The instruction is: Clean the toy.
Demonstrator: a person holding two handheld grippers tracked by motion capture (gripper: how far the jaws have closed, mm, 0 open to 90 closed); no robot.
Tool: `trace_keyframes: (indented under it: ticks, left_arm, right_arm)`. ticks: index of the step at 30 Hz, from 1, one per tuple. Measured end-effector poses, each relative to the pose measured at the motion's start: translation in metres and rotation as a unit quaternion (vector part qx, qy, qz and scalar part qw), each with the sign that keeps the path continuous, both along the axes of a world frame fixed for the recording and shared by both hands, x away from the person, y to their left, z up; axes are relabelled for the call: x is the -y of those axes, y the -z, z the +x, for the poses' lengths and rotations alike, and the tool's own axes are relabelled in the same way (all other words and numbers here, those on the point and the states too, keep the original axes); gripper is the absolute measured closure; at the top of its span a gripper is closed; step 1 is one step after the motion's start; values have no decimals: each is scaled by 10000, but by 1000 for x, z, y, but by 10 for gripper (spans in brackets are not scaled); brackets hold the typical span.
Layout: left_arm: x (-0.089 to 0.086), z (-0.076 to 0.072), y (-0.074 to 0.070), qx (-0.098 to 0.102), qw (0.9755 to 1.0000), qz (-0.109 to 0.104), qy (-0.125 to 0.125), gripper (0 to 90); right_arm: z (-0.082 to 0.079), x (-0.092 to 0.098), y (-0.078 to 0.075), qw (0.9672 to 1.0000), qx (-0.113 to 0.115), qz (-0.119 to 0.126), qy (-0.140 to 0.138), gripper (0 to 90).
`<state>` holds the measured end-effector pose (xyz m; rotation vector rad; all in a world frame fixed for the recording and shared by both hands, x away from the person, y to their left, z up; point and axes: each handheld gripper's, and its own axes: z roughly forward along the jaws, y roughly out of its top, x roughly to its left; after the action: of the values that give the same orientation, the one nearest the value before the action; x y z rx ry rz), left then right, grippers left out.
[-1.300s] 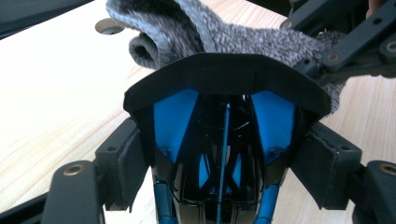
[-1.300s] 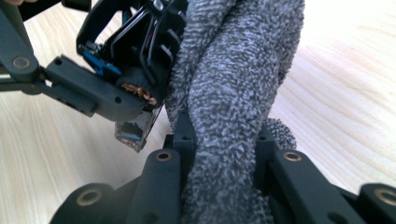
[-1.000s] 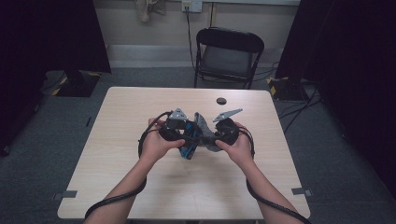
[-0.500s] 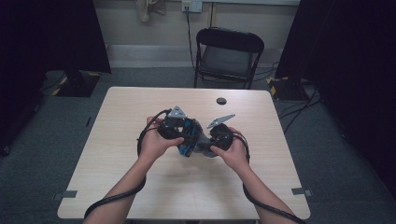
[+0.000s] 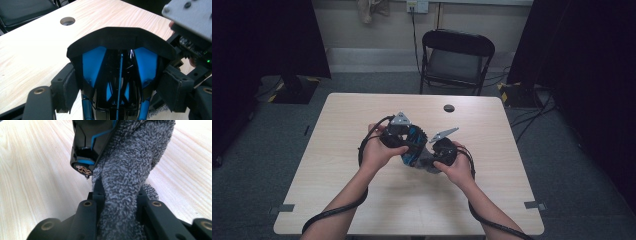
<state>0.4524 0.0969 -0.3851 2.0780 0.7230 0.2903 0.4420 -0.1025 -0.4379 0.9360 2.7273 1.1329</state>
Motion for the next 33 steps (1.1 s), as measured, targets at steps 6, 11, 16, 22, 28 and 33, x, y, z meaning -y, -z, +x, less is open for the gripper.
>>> trace_keyframes:
  ticks: [6, 11, 16, 22, 28, 33]
  left_arm:
    - [-1, 0, -3, -10, 10000, -26, 13, 254]
    - [-4, -1, -2, -47, 10000, -40, 11, 253]
    - [-6, -2, 0, -75, 10000, -7, 4, 253]
    - [-7, -1, 5, -111, 9999, 76, 8, 253]
    - [-5, 0, 8, -152, 9998, 127, 28, 253]
    - [-1, 0, 12, -215, 9996, 183, 61, 254]
  right_arm:
    - [-1, -3, 5, 9999, -66, -85, -43, 721]
    - [3, 6, 5, 9998, -89, -105, 106, 720]
    - [8, 23, -6, 9995, 21, -150, 263, 718]
    - [14, 40, -37, 9986, 275, -99, 432, 719]
    - [17, 43, -55, 9980, 394, 21, 494, 719]
    - [15, 33, -61, 9985, 407, 113, 361, 719]
